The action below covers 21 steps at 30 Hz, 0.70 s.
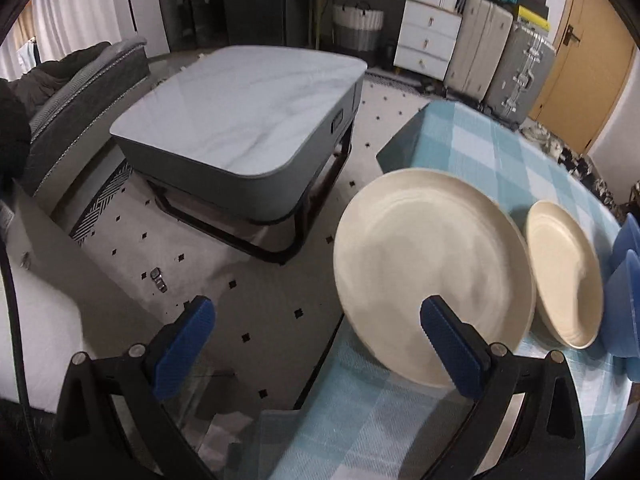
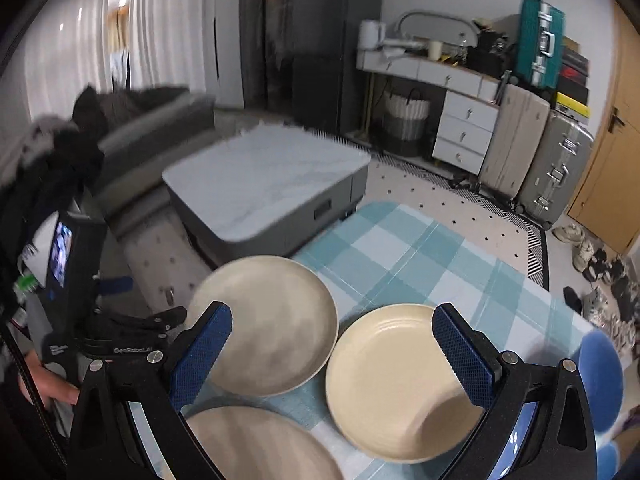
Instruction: Organize plates and bowls
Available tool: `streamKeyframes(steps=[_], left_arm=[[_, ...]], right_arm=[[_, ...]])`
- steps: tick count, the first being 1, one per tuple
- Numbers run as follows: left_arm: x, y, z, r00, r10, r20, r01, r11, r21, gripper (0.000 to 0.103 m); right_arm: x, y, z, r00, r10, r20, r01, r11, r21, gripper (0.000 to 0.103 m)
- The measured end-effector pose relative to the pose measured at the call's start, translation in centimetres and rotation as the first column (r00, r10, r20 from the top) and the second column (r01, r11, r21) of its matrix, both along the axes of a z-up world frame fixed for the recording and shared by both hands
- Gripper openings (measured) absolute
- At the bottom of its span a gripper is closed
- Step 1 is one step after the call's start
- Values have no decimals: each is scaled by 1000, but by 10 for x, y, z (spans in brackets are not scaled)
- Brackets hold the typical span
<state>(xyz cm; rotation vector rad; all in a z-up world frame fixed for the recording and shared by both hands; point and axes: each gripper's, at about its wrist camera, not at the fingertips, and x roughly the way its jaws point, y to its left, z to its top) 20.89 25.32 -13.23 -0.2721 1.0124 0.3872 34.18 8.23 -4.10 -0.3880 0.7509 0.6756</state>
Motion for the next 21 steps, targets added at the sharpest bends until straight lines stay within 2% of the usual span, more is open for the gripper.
streamKeyframes(steps=[5, 9, 12, 19, 21], left_arm=[[12, 14, -15, 999, 18, -42, -20, 999, -50, 103], [21, 24, -26, 998, 21, -61, -27, 995, -92, 103], [25, 27, -31, 998, 15, -58, -21, 995, -99, 103], [30, 31, -39, 999, -27, -24, 23, 991, -133, 102], [32, 33, -41, 999, -28, -25, 24, 990, -141, 101]], right_arm=[[28, 26, -25, 999, 36, -15, -37, 997, -69, 103], [52, 34, -31, 999, 31, -16, -31, 999, -45, 103], [78, 37, -37, 998, 13, -59, -15, 1000, -23, 103], [84, 64, -75, 995, 66, -73, -79, 979, -186, 102], [87, 69, -86, 993, 71, -94, -89, 975, -204, 102]])
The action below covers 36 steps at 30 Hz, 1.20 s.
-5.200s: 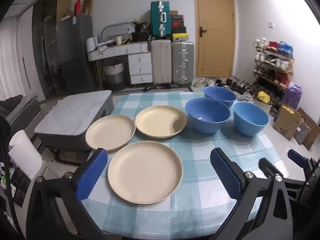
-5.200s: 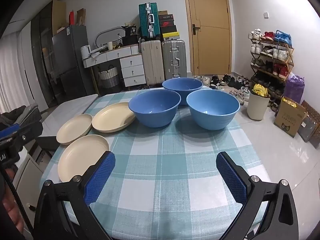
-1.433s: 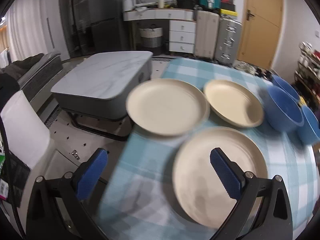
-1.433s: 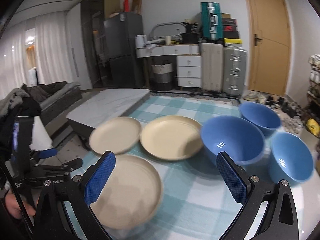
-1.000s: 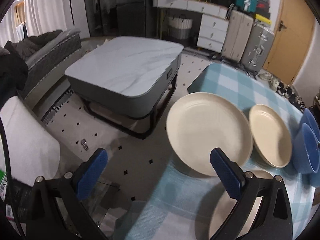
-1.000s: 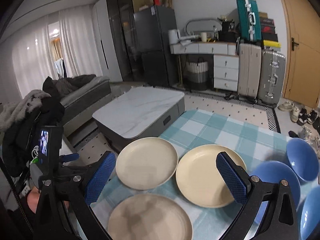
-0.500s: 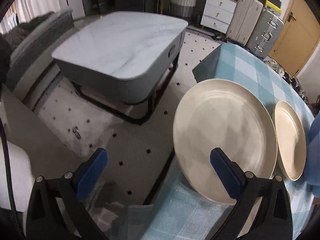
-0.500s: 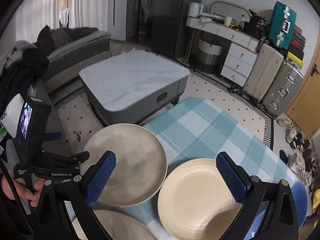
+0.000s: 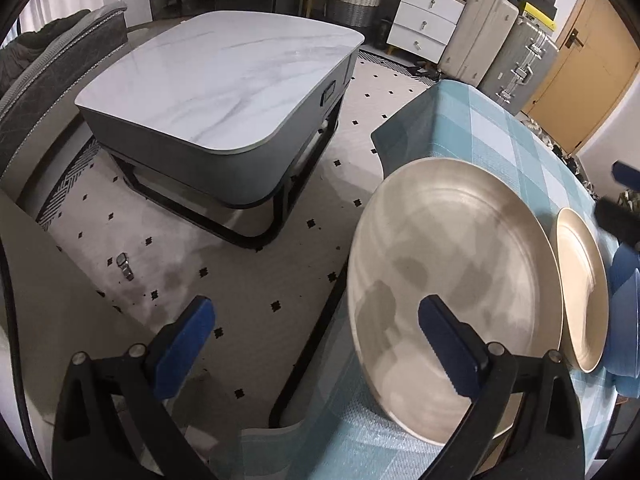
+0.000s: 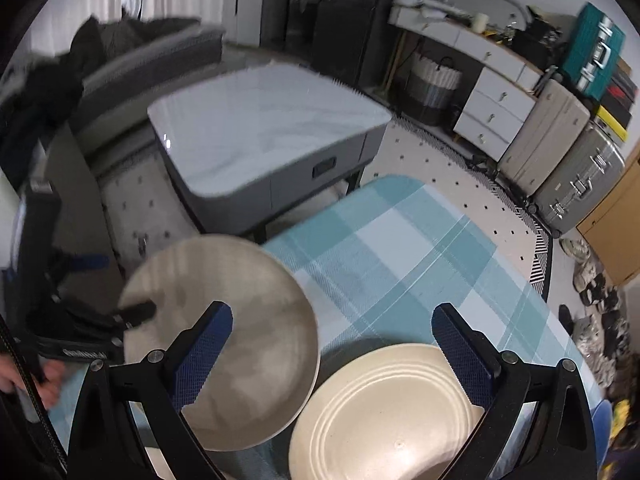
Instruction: Organize plates and bowls
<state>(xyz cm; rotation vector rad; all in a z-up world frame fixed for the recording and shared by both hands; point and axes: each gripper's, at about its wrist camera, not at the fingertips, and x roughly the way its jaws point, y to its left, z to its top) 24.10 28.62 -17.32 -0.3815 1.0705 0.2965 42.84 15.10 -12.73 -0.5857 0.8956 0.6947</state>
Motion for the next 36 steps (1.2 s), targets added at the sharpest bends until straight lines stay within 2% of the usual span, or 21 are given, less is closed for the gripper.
streamKeyframes(steps=[2, 4, 7, 8, 10, 16, 22, 24, 28, 30, 32, 36], left_arm=[[1, 3, -3, 1000, 6, -4, -6, 1000, -4, 100], [1, 6, -4, 1000, 5, 1, -5, 1000, -19, 95], [4, 9, -7, 1000, -14, 13, 14, 999, -37, 84], [4, 11, -9, 1000, -16, 10, 17, 999, -46, 77], [4, 13, -10, 1000, -24, 20, 25, 997, -76, 74], [1, 13, -9, 999, -41, 36, 44, 994, -98, 62], [2, 10, -6, 995, -88, 49, 92, 990, -103, 48], [3, 11, -6, 994, -96, 52, 102, 986, -130, 39], [3, 12, -7, 993, -107, 56, 114, 980, -164, 32], [1, 15, -7, 992, -101, 72, 113, 973, -202, 23], [1, 18, -9, 992, -97, 81, 114, 964, -240, 21], [0, 17, -9, 991, -106, 79, 123, 959, -255, 15]], right_arm=[[5, 3, -11, 999, 6, -50, -6, 1000, -2, 98], [6, 5, -18, 998, 7, -63, -8, 1000, -18, 94], [11, 9, -29, 996, 15, -87, -19, 999, -41, 87], [12, 10, -32, 995, 16, -94, -20, 999, -50, 85], [15, 12, -38, 993, 23, -113, -30, 998, -60, 77], [17, 14, -50, 988, 33, -153, -45, 996, -76, 70], [14, 15, -51, 988, 42, -150, -54, 995, -78, 66], [15, 14, -50, 987, 40, -158, -51, 996, -70, 63], [14, 13, -49, 985, 38, -169, -49, 997, -60, 58], [14, 12, -48, 984, 35, -172, -45, 997, -55, 58], [16, 11, -47, 982, 29, -187, -37, 998, -42, 58], [15, 9, -45, 979, 24, -203, -30, 999, -28, 55]])
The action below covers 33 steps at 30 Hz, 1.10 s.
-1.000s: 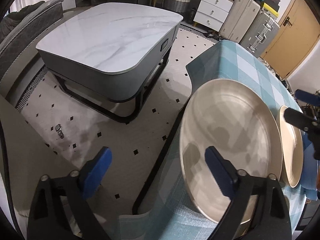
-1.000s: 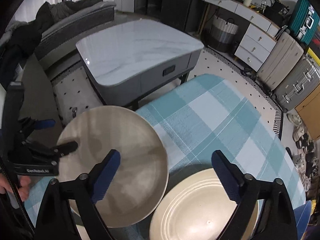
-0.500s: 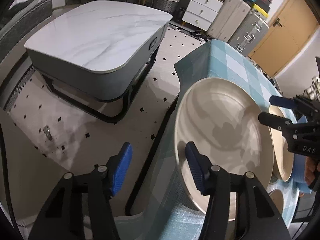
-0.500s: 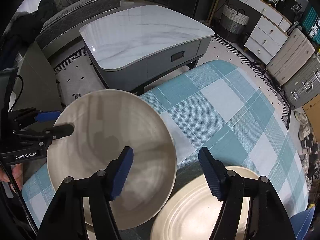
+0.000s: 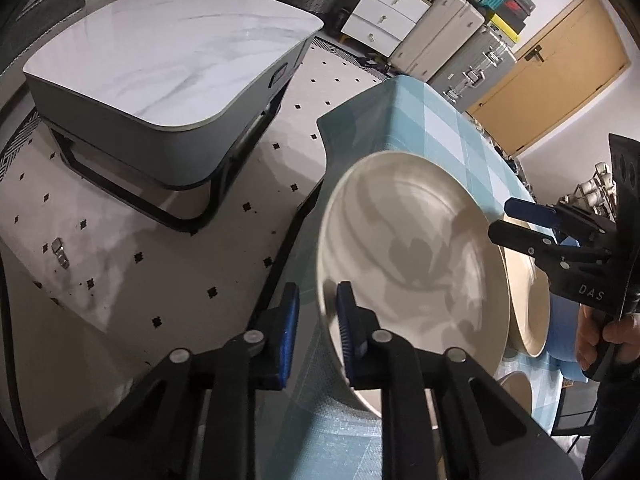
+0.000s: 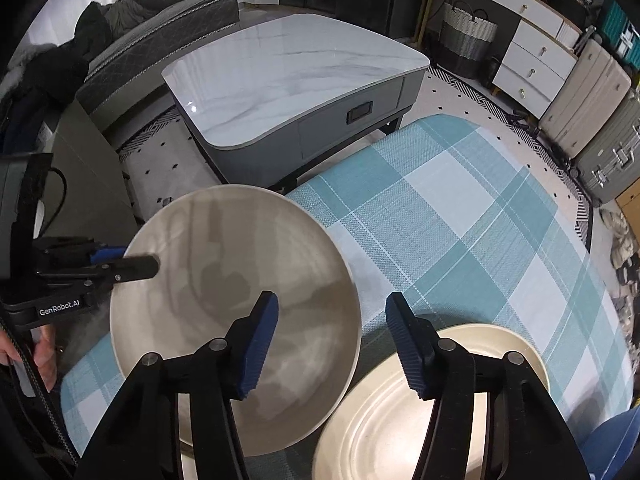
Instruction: Organize plates and bowls
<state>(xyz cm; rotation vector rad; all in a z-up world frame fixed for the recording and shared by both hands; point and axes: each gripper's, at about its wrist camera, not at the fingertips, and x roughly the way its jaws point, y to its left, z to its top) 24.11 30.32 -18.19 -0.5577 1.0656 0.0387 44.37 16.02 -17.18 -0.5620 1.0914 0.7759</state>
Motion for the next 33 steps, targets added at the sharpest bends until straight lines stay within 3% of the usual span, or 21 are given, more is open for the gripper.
streamKeyframes(steps=[15, 19, 29, 33], left_arm=[[-4, -3, 3, 1000, -1, -28, 2, 1000, 25, 15], [-5, -1, 2, 999, 9, -33, -9, 1000, 1, 15], [-5, -7, 1, 999, -5, -49, 6, 1000, 17, 15], [-6, -10, 2, 999, -14, -51, 16, 999, 39, 15]], right_arm=[[-1, -2, -6, 998, 14, -53, -16, 999, -31, 51], [0, -2, -10, 998, 15, -59, -18, 999, -40, 51], [2, 1, -20, 996, 41, -77, -48, 996, -78, 41], [1, 3, -26, 994, 53, -97, -62, 994, -91, 31]])
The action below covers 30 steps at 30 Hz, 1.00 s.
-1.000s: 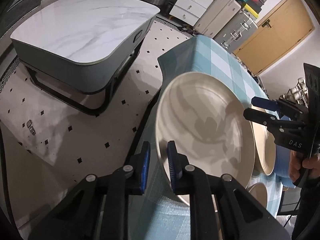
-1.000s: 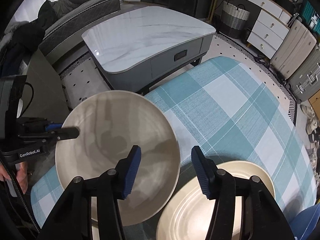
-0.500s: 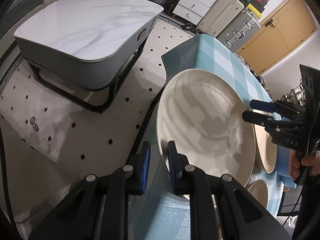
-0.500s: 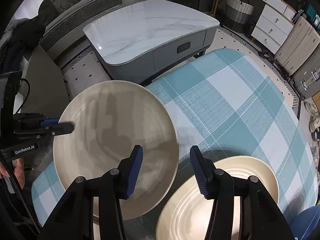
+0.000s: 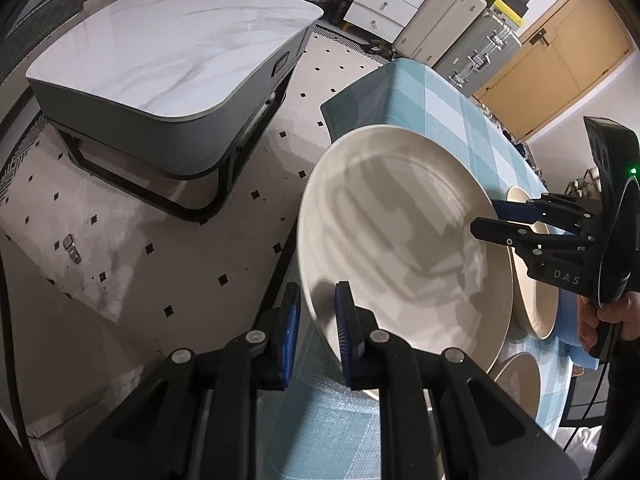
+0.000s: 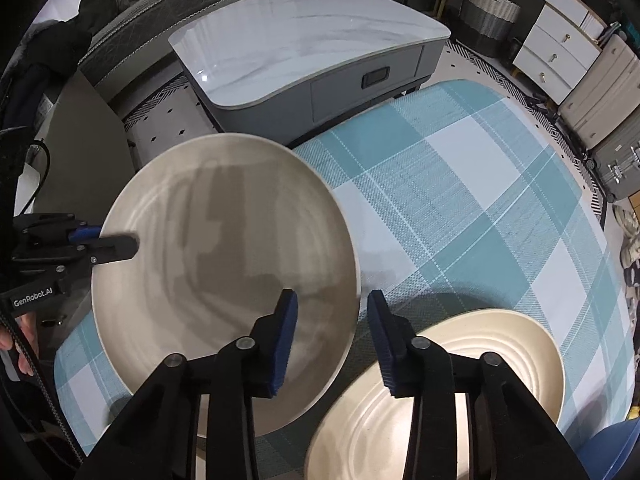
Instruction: Organize plates and bowls
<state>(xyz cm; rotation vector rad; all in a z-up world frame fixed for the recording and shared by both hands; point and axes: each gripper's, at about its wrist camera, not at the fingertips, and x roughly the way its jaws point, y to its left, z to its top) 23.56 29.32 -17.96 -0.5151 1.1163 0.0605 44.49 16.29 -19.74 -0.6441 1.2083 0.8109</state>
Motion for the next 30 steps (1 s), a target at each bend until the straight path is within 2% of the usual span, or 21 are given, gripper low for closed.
streamKeyframes(steps=[4, 10, 16, 25, 30], left_arm=[[-1, -1, 1, 1000, -4, -4, 4, 1000, 11, 16], [0, 0, 2, 1000, -3, -8, 3, 1000, 3, 15], [3, -8, 5, 1000, -2, -13, 3, 997, 74, 15], [3, 0, 1, 999, 7, -45, -8, 1000, -13, 15], [4, -5, 2, 999, -5, -49, 6, 1000, 13, 16]], right_arm=[[-5, 3, -8, 999, 31, 16, -30, 998, -53, 29], [-4, -3, -7, 1000, 0, 27, 1, 999, -38, 20], [-7, -3, -7, 999, -8, 46, 9, 999, -37, 19], [-4, -8, -8, 998, -54, 14, 54, 999, 7, 17], [-2, -8, -9, 999, -48, 9, 48, 999, 12, 17]])
